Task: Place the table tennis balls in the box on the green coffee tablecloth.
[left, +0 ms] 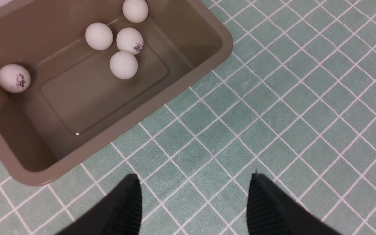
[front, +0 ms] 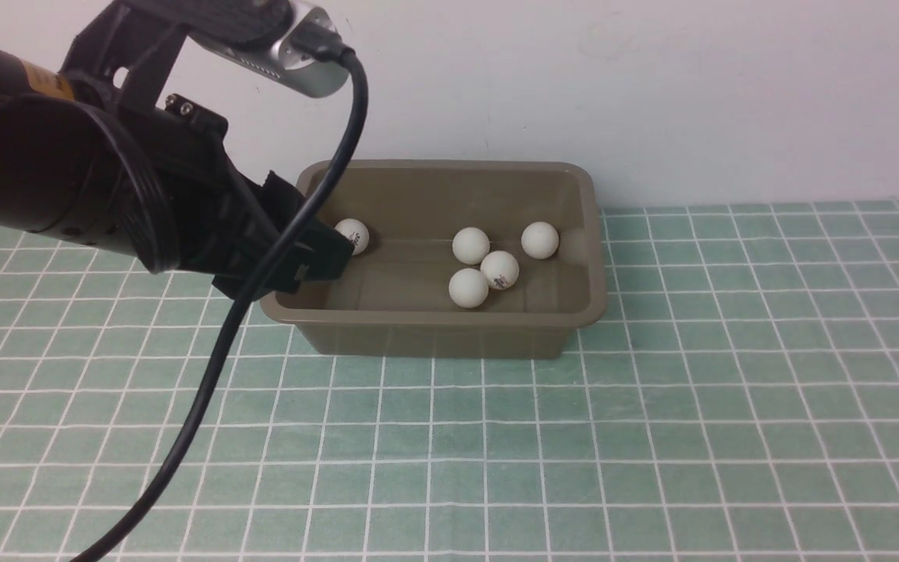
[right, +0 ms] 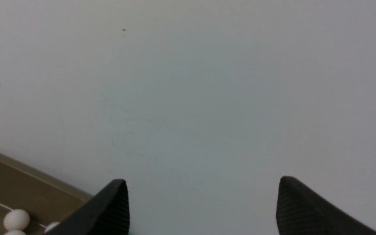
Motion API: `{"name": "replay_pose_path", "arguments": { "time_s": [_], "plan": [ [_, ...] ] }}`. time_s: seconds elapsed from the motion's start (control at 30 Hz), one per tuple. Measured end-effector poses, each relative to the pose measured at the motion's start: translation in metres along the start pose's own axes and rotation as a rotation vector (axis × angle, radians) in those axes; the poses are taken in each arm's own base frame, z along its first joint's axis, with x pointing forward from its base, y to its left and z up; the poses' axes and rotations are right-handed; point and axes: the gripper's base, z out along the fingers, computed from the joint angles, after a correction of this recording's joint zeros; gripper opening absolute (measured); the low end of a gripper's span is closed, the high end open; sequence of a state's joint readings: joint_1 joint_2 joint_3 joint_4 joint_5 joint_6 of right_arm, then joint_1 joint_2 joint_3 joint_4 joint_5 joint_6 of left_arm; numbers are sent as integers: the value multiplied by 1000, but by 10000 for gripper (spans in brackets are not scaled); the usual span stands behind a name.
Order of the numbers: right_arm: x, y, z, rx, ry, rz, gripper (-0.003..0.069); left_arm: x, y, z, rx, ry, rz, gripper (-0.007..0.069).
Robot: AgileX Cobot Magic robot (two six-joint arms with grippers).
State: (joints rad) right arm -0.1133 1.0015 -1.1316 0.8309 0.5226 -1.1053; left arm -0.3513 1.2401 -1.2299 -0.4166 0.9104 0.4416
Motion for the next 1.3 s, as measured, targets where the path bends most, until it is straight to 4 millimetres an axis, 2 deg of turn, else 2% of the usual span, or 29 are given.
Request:
{"name": "replay_pose_path", "arguments": {
  "time_s": [0.03,0.1,0.17,0.2,0.23,0.3,0.53,0.8,0.9,1.03,1.13,1.3],
  "plan": [
    [-2,0,-3,3,-8,-3,549,0,0,0,0,0,0,395],
    [14,12,-34,50,8,-46,549,-1,0,0,-4,-9,0,395],
    [27,18,-48,67,30,-57,541,-2,1,0,-11,-23,0,395],
    [26,18,-50,71,27,-66,541,-2,1,0,-11,-23,0,395],
    [38,23,-59,86,56,-70,523,-3,1,0,-13,-28,0,395],
    [46,26,-64,96,94,-85,503,-3,1,0,-14,-29,0,395],
    [71,26,-68,119,311,-16,456,-3,1,0,-12,-30,-1,395],
    [74,24,-69,149,329,71,454,-3,1,0,-12,-30,-1,395],
    [80,28,-68,130,355,85,454,-3,1,1,-11,-29,-3,395],
    [105,39,-65,76,404,134,454,-3,2,2,-8,-25,-7,395],
    [117,52,-69,22,377,110,453,-3,2,3,-5,-25,-10,395],
    [115,67,-83,-47,263,69,453,-3,1,3,0,-28,-14,395]
  ]
}}
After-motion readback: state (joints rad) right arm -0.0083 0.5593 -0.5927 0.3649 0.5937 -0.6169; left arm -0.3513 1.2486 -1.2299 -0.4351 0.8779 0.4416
